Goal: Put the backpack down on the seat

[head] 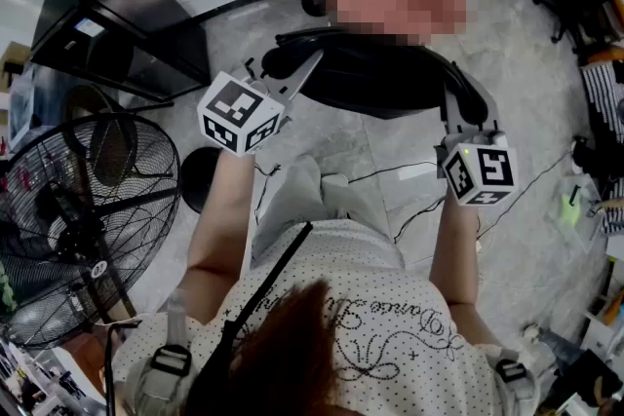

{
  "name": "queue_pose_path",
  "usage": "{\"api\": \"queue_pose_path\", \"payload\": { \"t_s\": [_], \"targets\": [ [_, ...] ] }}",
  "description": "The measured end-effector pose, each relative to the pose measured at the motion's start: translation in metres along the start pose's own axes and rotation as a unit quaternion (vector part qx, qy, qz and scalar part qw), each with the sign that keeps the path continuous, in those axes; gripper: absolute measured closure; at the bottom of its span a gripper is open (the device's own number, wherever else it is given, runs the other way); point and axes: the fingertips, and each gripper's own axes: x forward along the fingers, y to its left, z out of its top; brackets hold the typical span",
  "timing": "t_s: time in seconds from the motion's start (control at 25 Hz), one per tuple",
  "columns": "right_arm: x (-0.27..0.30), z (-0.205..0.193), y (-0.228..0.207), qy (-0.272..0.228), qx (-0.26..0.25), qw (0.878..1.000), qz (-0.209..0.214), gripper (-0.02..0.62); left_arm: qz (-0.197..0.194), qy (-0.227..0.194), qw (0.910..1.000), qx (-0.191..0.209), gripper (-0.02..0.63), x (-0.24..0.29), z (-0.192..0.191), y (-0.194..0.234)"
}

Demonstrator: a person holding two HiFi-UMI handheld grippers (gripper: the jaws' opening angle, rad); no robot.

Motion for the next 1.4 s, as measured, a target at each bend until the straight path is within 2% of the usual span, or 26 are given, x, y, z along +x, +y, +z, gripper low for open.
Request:
{"api": "queue_pose_path", "payload": {
  "t_s": [0.44,0.8,0.96,1.4],
  "targets": [
    [-0.006,-0.001,-0.003,-0.002,0.013,1.0,0.009,0.537,0.01,0.007,0.9999,0.009,0.569,-0.002,0.003,-0.008],
    [0.012,0.003,-0.009,-0.001,0.014,1.0,-0.004,0.537,0.0,0.003,0.9999,0.011,0.569,0.012,0.005,0.011],
    [0.034,0.008,-0.015,-0.002,0.012,1.0,-0.019,0.537,-0.012,-0.006,0.9998,0.014,0.569,0.03,0.006,0.038],
    [0.14,0.024,-0.034,0.007,0.012,0.998,-0.054,0.535,-0.038,-0.019,0.9991,0.004,0.569,0.088,0.005,0.147]
  ]
}}
